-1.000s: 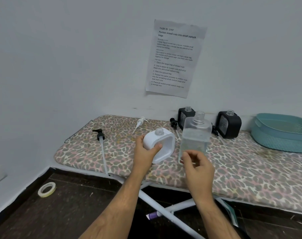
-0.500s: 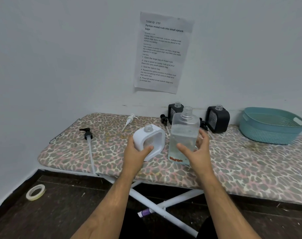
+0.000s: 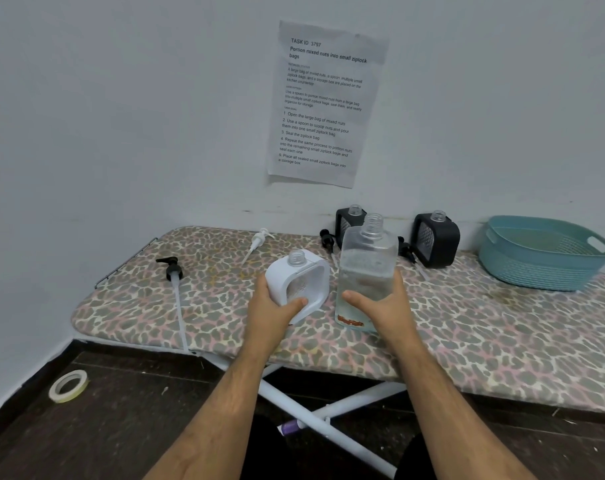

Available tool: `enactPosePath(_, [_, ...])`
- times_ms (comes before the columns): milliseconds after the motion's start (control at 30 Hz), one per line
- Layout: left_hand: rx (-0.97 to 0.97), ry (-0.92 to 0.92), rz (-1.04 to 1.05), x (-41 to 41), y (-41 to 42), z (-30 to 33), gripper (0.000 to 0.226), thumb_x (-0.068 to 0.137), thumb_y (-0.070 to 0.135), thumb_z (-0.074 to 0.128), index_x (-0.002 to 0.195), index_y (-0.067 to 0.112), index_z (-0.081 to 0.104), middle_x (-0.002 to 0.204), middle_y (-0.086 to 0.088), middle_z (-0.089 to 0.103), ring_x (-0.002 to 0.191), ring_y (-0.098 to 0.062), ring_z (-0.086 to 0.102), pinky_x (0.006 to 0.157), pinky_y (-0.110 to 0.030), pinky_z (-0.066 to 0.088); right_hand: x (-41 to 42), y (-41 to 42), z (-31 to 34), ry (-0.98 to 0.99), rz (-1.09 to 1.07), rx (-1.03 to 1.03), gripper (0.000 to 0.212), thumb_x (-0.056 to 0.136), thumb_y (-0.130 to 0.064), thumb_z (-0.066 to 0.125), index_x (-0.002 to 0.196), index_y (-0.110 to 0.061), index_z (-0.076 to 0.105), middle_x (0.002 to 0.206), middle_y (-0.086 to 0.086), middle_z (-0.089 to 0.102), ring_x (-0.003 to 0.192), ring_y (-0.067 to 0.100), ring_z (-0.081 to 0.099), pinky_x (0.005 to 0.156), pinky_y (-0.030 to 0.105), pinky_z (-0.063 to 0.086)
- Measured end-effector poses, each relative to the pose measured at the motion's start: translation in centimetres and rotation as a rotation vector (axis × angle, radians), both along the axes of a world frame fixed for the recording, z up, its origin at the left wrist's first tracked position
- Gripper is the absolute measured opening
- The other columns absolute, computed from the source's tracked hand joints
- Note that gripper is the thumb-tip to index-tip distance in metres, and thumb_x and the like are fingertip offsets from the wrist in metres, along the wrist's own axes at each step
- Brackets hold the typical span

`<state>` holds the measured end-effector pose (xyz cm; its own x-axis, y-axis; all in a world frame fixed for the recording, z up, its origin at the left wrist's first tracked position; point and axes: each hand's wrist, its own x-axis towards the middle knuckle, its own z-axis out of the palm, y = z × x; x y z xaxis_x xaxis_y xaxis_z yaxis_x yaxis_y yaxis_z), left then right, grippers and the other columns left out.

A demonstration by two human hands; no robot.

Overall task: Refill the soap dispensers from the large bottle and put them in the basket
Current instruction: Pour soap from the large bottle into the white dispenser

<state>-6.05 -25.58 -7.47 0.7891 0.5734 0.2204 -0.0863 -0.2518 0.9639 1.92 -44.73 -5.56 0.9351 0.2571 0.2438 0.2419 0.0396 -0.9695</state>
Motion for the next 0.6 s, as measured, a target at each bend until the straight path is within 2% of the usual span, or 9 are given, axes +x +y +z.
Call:
enactPosePath(100, [0.012,0.014,0.014,0.0,0.0,-0.1,0.068,0.075,0.016,0.083,0.131,0.028,0.048,0.116,0.010,0.062,0.105,-0.006,0.061,0.087,-0.033,0.055,-0.5,-0.1,0.3,-0.016,-0.013,-0.021,0.070,0.067,-0.007,0.089,0.114,-0.038,0.049,0.112,-0.008,0.066,0.090,-0.004,0.068,0.068,0.014,0.055])
enactPosePath(200, [0.027,0.024,0.031,0.0,-0.1,-0.1,0.069,0.074,0.018,0.084,0.132,0.027,0.048,0.115,0.010,0.062,0.103,-0.006,0.061,0.087,-0.035,0.056,-1.0,-0.7,0.7,-0.039,-0.016,-0.068,0.069,0.065,-0.012,0.090,0.111,-0.042,0.048,0.109,-0.012,0.066,0.090,-0.004,0.067,0.073,0.018,0.056])
enactPosePath(300, [0.061,0.024,0.053,-0.2,-0.4,0.1,0.069,0.074,0.021,0.084,0.132,0.026,0.048,0.113,0.009,0.062,0.102,-0.007,0.062,0.082,-0.029,0.054,-1.5,-1.5,1.4,-0.076,-0.007,-0.166,0.066,0.065,-0.020,0.092,0.106,-0.047,0.047,0.105,-0.018,0.064,0.090,-0.006,0.065,0.070,0.014,0.049])
enactPosePath(333, [0.082,0.027,0.063,-0.3,-0.6,0.2,0.068,0.074,0.023,0.084,0.132,0.025,0.048,0.112,0.010,0.062,0.099,-0.006,0.062,0.078,-0.025,0.053,-1.6,-1.7,1.7,-0.088,-0.002,-0.209,0.066,0.065,-0.022,0.092,0.106,-0.048,0.047,0.104,-0.017,0.065,0.090,-0.004,0.065,0.071,0.016,0.050])
enactPosePath(400, [0.115,0.033,0.073,-0.5,-1.0,0.5,0.067,0.075,0.027,0.083,0.132,0.026,0.046,0.110,0.011,0.061,0.095,0.000,0.060,0.070,-0.017,0.047,-1.8,-2.0,2.3,-0.113,0.023,-0.294,0.071,0.064,-0.027,0.092,0.114,-0.046,0.046,0.104,-0.014,0.066,0.091,0.002,0.067,0.075,0.025,0.054])
enactPosePath(467, [0.131,0.036,0.075,-0.7,-1.3,0.7,0.068,0.077,0.031,0.081,0.133,0.027,0.043,0.110,0.011,0.059,0.092,-0.001,0.058,0.066,-0.015,0.044,-2.0,-2.2,2.9,-0.143,0.053,-0.364,0.076,0.063,-0.028,0.093,0.121,-0.040,0.046,0.104,-0.013,0.067,0.087,0.000,0.068,0.073,0.022,0.054])
enactPosePath(533, [0.152,0.037,0.062,-0.9,-1.4,0.7,0.067,0.080,0.034,0.079,0.135,0.025,0.041,0.112,0.011,0.056,0.092,-0.004,0.057,0.066,-0.015,0.044,-2.3,-2.2,3.2,-0.171,0.065,-0.409,0.074,0.063,-0.029,0.093,0.121,-0.038,0.047,0.101,-0.013,0.067,0.080,-0.004,0.068,0.068,0.017,0.052])
enactPosePath(600, [0.151,0.021,0.040,-1.0,-1.2,0.6,0.066,0.084,0.035,0.075,0.137,0.026,0.037,0.118,0.009,0.054,0.099,-0.009,0.058,0.071,-0.018,0.049,-2.4,-2.2,3.4,-0.185,0.061,-0.439,0.073,0.063,-0.030,0.093,0.120,-0.037,0.048,0.097,-0.013,0.068,0.078,-0.004,0.068,0.069,0.021,0.053])
